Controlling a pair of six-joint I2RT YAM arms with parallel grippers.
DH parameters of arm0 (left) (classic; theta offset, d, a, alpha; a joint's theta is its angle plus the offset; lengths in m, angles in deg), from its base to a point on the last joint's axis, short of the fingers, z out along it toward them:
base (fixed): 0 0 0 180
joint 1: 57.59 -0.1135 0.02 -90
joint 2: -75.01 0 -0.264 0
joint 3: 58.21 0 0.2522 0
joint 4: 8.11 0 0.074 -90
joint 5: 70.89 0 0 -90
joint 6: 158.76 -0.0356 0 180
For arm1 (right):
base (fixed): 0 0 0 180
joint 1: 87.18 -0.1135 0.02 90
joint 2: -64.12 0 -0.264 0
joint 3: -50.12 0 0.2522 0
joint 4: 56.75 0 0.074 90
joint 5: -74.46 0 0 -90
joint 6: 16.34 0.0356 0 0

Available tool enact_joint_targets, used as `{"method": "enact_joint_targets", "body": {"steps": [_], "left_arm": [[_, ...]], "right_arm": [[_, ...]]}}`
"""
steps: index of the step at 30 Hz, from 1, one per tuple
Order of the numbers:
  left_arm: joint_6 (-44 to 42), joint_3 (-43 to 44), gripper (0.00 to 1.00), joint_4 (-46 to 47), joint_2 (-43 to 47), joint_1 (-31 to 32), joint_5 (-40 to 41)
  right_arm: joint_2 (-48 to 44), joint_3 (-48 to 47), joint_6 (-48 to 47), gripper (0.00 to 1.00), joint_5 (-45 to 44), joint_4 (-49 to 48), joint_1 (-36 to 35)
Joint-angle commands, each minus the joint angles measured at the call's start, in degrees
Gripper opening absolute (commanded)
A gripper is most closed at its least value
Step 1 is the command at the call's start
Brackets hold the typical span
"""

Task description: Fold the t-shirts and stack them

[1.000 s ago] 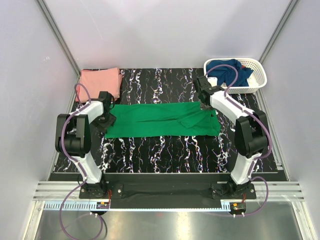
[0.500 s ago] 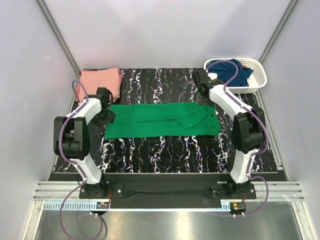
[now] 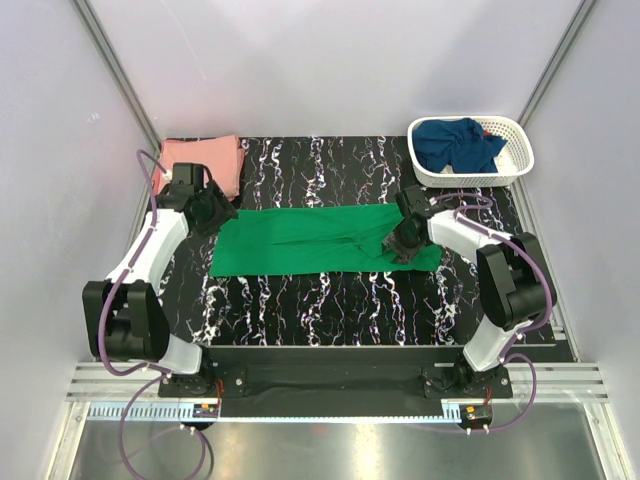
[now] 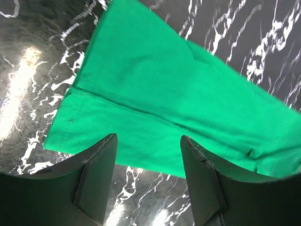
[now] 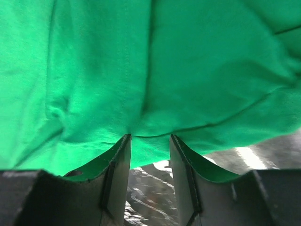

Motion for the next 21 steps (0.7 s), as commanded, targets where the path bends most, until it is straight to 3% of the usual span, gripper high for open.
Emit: {"method": "enact_joint_targets", "body": {"steps": [1,21], "left_arm": [[-5.6,-1.0,0.61,2.8,1.4,-0.1,-4.5],[-3.7,-2.4,0.62,4.4,1.2,-0.1,-5.8]], "right_arm": [[-1.5,1.7,7.4,0.45,2.7,-6.9,-0.3],[0.9,0.6,8.6,0.43,0.1,-11.7,-0.6]]}}
